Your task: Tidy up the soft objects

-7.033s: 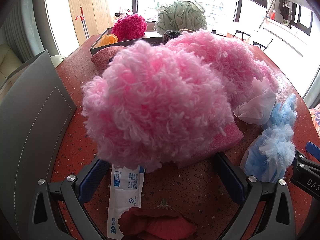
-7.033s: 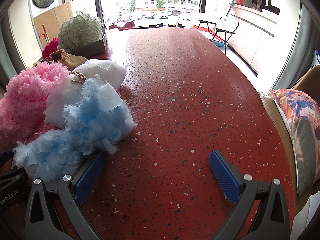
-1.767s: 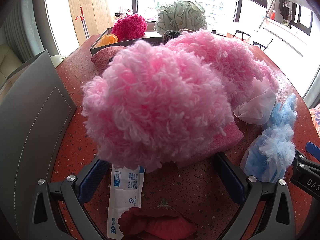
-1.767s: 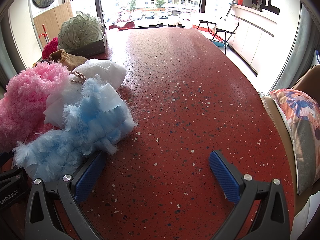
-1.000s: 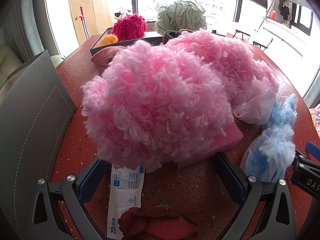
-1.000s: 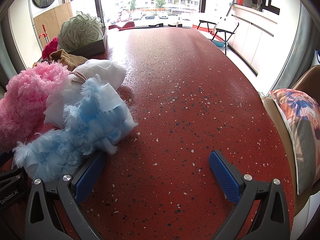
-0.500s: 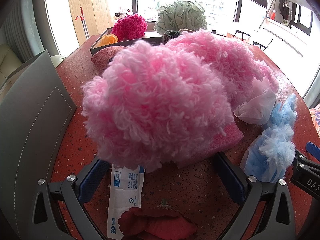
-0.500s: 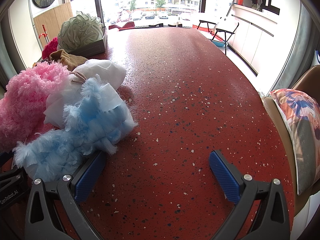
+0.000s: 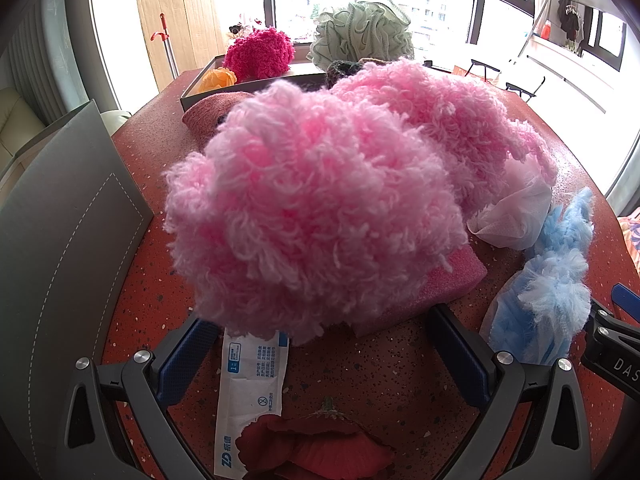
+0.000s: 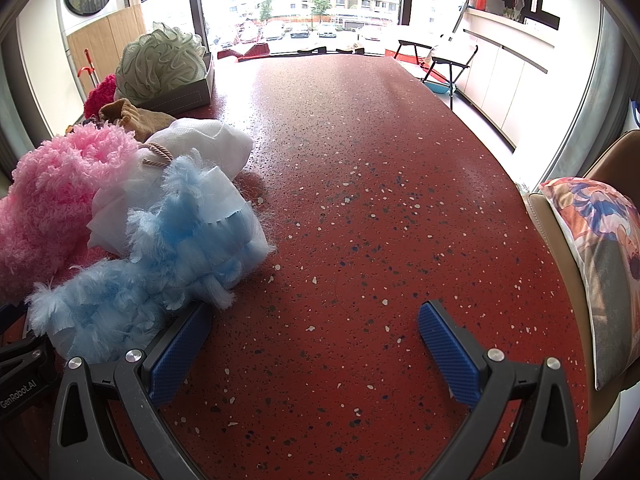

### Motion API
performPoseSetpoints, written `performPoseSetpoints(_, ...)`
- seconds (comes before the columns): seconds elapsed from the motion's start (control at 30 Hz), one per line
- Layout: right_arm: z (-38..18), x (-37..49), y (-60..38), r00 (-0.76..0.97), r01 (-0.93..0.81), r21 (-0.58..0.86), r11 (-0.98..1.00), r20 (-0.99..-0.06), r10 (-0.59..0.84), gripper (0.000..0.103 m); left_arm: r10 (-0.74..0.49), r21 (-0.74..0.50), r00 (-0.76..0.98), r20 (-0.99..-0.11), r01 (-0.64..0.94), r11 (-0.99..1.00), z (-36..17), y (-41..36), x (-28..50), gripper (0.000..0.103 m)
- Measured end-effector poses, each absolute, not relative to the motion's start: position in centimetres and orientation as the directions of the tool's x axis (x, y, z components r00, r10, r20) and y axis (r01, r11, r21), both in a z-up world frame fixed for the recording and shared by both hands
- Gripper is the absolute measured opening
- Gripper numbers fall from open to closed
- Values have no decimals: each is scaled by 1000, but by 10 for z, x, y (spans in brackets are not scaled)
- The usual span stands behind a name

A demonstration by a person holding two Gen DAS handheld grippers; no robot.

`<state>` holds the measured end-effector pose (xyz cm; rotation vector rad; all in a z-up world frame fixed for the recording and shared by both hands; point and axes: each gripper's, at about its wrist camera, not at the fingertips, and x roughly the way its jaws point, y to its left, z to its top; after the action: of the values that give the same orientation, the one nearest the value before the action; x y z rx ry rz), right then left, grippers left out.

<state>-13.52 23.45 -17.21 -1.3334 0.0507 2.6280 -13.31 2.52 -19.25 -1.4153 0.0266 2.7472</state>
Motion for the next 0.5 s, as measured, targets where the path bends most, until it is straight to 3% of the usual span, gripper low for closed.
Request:
performPoseSetpoints(0.4, -172, -135, 235, -575, -186, -56, -981, -803, 155, 103, 32, -9, -577, -816, -43, -999, -193, 26, -134, 103)
performPoseSetpoints(0.5, -172, -135, 235, -575, -186, -57, -981, -804, 155, 103, 49, -10, -522, -852, -76, -997, -192, 24, -138, 103)
